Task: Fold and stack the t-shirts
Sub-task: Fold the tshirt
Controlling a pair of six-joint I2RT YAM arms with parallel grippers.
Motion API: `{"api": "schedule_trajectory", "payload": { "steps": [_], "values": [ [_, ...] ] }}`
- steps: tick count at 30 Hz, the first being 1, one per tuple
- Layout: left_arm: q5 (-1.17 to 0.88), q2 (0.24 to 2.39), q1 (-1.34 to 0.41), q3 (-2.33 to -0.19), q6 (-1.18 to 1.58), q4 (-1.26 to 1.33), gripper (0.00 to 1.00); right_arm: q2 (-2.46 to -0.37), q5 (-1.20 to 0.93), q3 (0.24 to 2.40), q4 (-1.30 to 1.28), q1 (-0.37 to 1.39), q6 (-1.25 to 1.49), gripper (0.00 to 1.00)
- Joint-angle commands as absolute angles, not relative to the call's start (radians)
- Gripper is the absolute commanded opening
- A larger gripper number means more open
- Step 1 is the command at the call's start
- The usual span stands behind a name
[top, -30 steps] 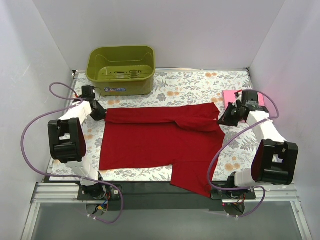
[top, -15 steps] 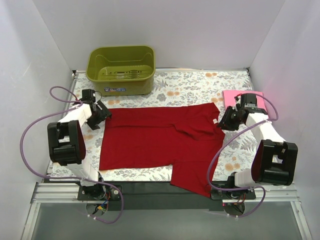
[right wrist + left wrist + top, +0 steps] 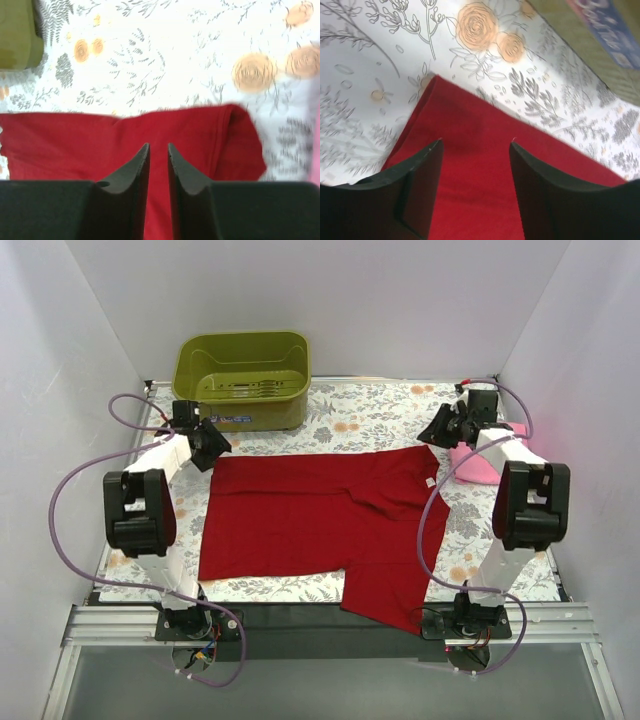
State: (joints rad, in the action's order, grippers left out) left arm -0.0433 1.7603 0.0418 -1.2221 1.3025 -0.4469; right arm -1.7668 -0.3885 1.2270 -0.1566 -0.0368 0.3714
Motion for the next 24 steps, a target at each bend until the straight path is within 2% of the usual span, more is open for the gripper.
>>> {"api": "schedule_trajectory", "payload": {
  "steps": [1,7,16,24],
  "values": [
    [-0.064,1.83,0.043,-1.262,1.354,-0.378,0.5,-1.863,-0.44,1.293,-0.032,-0.037,0.387,0.23],
    [-0.045,1.933,0.041,-1.238,1.451,-0.37,0.42,-1.962,-0.387,1.295,-0.009,-0.061,0.394,0.21],
    [0.017,1.924,0.051,-1.12,1.516,-0.373,0.4,-2.022,-0.347,1.255,-0.02,-0.136,0.405,0.22],
    [0.017,1.884,0.072,-1.057,1.493,-0.367,0.4,-1.933,-0.371,1.239,-0.022,-0.124,0.393,0.21]
  ]
}}
